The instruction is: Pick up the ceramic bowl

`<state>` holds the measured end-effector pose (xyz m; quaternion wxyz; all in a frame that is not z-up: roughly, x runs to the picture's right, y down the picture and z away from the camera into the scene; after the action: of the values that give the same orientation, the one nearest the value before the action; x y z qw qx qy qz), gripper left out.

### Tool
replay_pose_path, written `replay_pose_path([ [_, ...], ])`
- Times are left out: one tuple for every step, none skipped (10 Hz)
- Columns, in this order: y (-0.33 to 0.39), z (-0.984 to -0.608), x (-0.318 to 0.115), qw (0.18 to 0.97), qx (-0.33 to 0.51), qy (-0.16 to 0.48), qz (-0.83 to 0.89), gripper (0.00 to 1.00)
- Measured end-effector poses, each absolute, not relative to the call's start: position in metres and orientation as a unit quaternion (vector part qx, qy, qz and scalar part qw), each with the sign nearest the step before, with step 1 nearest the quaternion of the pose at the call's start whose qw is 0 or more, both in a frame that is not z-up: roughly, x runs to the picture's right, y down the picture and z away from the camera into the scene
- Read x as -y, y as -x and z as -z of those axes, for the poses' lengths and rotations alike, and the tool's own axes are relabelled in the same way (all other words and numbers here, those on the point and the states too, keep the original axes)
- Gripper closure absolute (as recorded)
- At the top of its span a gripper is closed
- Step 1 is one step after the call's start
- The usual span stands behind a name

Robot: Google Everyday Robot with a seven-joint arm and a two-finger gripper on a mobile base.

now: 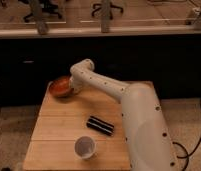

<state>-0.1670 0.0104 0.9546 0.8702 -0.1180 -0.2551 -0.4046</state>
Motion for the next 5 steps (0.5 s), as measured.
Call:
replay_pose_path([
  [0.1664,-0.9514,-0.0074,0.870,0.255,0.116,0.406,0.85],
  [0.1663,-0.9484,-0.0051,0.869,0.255,0.113,0.408,0.92],
  [0.1663,-0.9478,-0.0058,0.869,0.255,0.111,0.410,0.96],
  [0.1676,-0.9467,-0.0058,0.868,0.255,0.108,0.412,0.97],
  [0.1676,-0.9463,-0.0057,0.868,0.256,0.107,0.413,0.97],
])
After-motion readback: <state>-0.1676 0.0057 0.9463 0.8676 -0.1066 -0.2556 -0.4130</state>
